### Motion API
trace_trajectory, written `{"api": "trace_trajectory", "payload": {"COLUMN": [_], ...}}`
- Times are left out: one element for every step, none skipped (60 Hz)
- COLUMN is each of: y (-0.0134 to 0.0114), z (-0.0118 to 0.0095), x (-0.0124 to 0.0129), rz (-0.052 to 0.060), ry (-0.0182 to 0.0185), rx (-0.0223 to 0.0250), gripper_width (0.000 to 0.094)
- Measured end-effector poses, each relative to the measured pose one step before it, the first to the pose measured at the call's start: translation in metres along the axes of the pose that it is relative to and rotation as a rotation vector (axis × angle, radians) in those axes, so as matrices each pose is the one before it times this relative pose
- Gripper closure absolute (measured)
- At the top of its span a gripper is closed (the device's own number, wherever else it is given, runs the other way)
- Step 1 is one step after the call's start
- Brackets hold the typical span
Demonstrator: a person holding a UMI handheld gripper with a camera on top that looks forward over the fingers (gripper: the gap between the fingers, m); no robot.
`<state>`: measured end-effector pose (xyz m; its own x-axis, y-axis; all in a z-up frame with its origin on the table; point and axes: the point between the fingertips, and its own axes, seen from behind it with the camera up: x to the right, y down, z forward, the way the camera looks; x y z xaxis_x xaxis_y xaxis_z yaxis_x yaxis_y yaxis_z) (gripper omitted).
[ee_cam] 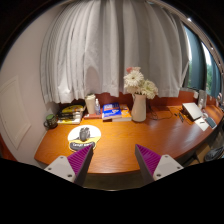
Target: Arrange mouse
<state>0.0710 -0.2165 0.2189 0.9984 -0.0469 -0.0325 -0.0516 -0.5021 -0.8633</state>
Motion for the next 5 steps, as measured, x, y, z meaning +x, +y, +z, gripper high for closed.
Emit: {"api": "trace_trajectory", "payload": {"y": [-0.00010, -0.00021, -0.00001, 0.00021, 0.00030], "z": [-0.00088, -0.00062, -0.00068, -0.00061, -0.00070], "x": [0.00070, 0.00010, 0.00004, -0.00012, 0.00013], "rz": [-0.0015, -0.0010, -0.0004, 0.0000, 0.0004], "ry": [0.00066, -0.00067, -0.00136, -0.00158, -0.00195], "rx": [0.00177, 0.00157, 0.00099, 0.00067, 0.00104], "gripper_width": [0.0096, 0.0096, 0.0095, 0.0095, 0.0095]}}
